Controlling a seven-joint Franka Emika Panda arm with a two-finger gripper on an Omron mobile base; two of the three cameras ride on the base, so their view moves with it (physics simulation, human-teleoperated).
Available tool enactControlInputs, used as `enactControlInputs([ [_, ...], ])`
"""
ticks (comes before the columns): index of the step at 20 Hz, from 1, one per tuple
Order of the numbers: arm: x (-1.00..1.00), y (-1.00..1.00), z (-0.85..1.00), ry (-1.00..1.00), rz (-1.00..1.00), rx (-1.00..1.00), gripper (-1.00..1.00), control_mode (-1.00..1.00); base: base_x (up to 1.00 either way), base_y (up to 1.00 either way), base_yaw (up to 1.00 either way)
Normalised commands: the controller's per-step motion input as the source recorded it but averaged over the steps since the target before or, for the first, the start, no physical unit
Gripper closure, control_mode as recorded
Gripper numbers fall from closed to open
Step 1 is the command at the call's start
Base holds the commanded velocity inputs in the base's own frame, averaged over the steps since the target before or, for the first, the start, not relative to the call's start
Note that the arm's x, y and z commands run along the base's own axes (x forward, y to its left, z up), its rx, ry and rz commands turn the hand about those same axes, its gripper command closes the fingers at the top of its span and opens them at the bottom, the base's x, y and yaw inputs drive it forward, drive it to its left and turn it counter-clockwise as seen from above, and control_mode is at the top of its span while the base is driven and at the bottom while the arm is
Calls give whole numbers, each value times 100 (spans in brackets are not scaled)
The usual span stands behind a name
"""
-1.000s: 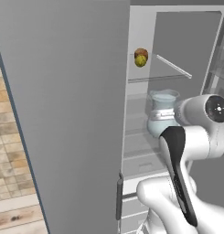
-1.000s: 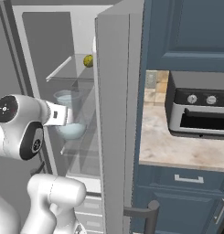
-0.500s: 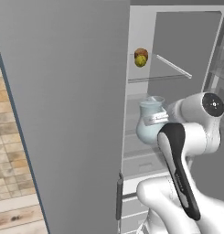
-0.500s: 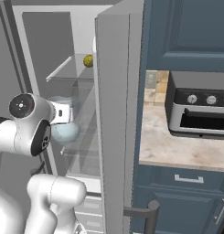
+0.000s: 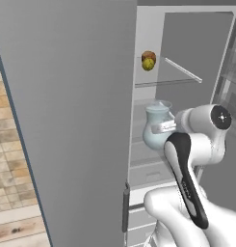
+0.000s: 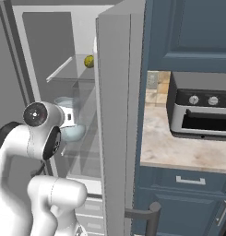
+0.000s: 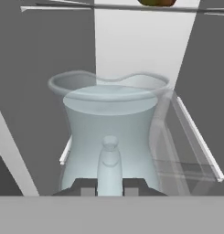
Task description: Move the lemon and bread from the second highest shelf to the top shelf to make space. Then, place the pitcher from the counter on the cleared second highest shelf.
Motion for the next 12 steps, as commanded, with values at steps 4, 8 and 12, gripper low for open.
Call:
enactControlInputs([
  [4, 24, -2, -49, -20, -1, 0, 100, -100, 0, 0, 0],
  [8, 34, -16, -3, 0, -1, 0, 100, -100, 0, 0, 0],
  [12, 38, -16, 0, 0, 0, 0, 100, -100, 0, 0, 0],
])
